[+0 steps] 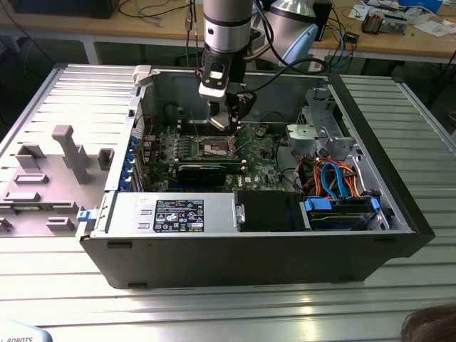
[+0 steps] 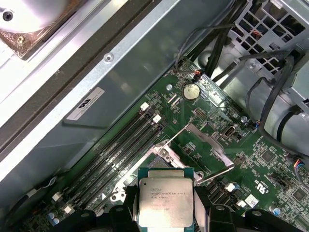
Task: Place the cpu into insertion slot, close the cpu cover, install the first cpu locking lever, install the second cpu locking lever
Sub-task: 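Place the cpu into insertion slot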
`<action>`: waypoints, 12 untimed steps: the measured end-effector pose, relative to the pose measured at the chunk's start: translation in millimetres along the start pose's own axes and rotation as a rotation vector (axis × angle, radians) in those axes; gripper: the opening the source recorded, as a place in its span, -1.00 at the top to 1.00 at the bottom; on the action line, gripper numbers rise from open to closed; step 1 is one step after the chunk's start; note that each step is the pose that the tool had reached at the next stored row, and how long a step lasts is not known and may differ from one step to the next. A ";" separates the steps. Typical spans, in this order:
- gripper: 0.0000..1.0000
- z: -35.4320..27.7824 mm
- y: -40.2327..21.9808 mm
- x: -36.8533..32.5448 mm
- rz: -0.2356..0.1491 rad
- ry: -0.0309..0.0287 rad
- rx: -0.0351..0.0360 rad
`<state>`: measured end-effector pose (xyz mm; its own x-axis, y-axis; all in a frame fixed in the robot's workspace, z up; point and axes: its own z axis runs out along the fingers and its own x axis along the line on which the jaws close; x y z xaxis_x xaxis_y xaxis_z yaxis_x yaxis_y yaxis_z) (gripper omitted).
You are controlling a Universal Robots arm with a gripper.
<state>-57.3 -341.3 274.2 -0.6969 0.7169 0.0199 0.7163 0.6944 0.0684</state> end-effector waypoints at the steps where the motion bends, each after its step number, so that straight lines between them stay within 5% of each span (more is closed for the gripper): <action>1: -0.09 0.1 0.0 0.0 0.001 -0.0001 0.0000; 12: -0.09 1.5 -0.1 0.0 0.009 -0.0006 -0.0003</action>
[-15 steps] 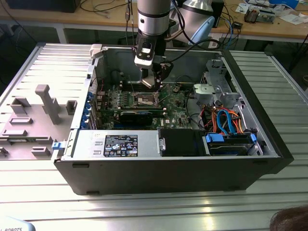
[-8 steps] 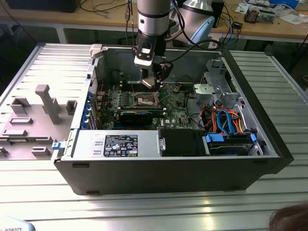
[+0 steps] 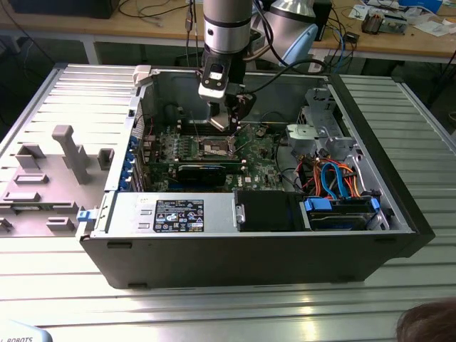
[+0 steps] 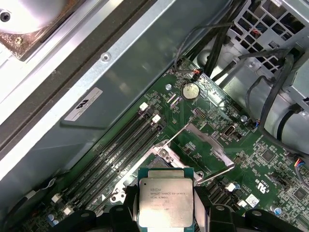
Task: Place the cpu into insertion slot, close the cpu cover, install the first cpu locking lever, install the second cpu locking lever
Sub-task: 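Place the cpu into insertion slot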
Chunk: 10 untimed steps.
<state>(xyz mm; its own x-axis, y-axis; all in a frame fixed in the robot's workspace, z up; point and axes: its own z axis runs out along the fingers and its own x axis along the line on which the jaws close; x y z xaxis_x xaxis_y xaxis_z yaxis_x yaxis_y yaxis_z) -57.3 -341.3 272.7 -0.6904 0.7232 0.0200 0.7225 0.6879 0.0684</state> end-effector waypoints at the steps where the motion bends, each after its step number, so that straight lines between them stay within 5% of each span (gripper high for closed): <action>1: -0.09 0.2 0.0 0.0 0.001 -0.0001 -0.0001; 10: -0.09 1.6 -0.1 0.0 0.009 -0.0006 -0.0002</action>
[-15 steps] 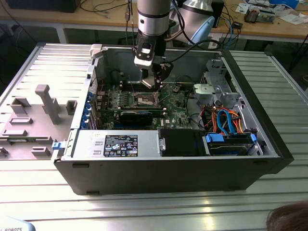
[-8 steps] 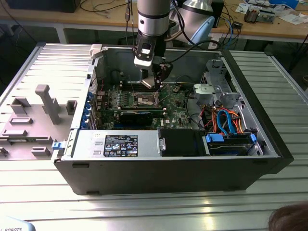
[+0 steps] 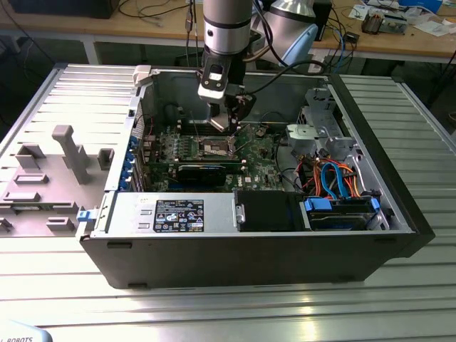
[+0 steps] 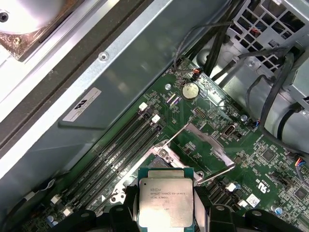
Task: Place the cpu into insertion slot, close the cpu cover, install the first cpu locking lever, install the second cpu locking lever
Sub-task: 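Place the cpu into insertion slot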
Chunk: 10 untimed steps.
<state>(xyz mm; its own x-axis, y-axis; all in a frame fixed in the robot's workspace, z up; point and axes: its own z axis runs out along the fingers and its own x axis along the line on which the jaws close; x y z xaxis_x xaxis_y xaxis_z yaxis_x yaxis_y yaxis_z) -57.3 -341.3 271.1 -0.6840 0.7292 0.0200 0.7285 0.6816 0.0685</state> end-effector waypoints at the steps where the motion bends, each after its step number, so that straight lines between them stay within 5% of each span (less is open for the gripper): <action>1: -0.09 0.2 0.0 0.0 0.004 -0.0003 -0.0001; 7: -0.09 1.1 -0.1 0.0 0.021 -0.0016 -0.0002; 10: -0.09 1.4 -0.2 0.0 0.023 -0.0082 0.0055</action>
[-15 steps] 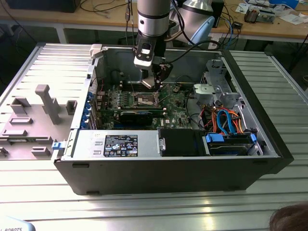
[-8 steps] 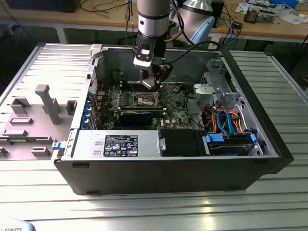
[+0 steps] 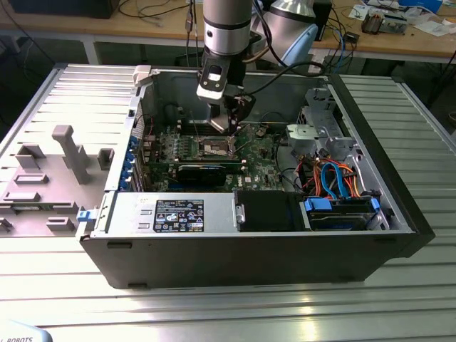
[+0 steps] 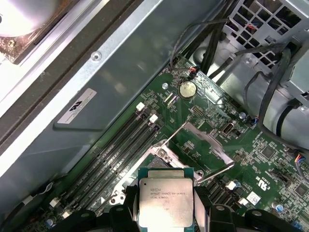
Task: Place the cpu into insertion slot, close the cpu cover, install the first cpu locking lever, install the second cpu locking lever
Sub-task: 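Place the cpu into insertion slot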
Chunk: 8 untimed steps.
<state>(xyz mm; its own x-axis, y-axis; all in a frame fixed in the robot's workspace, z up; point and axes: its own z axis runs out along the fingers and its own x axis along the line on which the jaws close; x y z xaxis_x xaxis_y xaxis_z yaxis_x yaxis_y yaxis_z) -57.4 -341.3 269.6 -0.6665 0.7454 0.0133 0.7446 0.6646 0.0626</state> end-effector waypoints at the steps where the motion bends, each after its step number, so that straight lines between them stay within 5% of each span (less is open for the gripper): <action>1: -0.09 0.0 0.1 -0.1 0.000 -0.0076 0.0067; 3: -0.09 0.0 0.0 -0.1 0.001 -0.0225 0.0200; 8: -0.09 0.2 0.0 -0.1 0.011 -0.0272 0.0237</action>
<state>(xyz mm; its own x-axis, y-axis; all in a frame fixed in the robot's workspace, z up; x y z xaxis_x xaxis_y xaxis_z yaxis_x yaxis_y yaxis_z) -57.3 -341.3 269.4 -0.6574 0.7534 -0.0132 0.7526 0.6574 0.0389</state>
